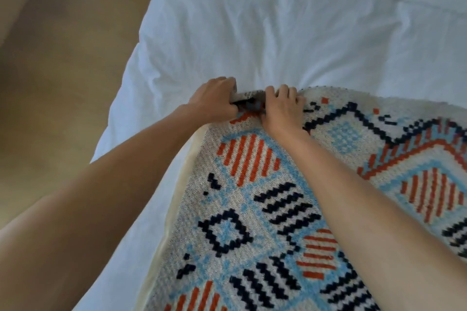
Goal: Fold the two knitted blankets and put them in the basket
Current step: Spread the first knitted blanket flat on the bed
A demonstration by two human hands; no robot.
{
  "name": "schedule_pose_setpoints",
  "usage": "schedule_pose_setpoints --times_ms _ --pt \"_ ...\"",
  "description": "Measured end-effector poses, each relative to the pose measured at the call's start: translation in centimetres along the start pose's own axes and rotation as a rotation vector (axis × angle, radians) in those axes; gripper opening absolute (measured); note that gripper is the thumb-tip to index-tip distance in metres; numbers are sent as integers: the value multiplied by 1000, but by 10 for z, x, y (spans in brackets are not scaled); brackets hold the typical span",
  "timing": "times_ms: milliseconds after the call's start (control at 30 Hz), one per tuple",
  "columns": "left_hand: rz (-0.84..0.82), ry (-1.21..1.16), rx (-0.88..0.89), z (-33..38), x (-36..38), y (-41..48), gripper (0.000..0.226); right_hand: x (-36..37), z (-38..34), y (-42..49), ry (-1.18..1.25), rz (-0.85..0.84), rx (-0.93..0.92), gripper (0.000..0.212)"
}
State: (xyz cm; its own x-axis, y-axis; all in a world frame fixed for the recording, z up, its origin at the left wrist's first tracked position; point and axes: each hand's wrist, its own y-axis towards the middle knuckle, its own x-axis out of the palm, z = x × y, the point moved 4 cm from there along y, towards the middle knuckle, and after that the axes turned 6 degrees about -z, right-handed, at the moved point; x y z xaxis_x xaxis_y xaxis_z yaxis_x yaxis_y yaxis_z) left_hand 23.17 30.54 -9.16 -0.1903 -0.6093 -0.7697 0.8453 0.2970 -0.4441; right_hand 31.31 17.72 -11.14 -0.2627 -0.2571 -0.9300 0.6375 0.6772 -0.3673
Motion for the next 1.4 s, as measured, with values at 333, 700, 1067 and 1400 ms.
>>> schedule_pose_setpoints --times_ms 333,700,1067,1400 --pt "417 497 -265 -4 -90 14 45 -61 2 10 246 382 -47 30" --pt "65 376 -2 12 23 -15 51 -6 59 -30 168 -81 89 59" --pt "9 333 -136 47 61 -61 50 19 43 -120 301 -27 -18 52" --pt "-325 166 -33 120 130 -192 40 47 88 -322 482 -193 279 47"
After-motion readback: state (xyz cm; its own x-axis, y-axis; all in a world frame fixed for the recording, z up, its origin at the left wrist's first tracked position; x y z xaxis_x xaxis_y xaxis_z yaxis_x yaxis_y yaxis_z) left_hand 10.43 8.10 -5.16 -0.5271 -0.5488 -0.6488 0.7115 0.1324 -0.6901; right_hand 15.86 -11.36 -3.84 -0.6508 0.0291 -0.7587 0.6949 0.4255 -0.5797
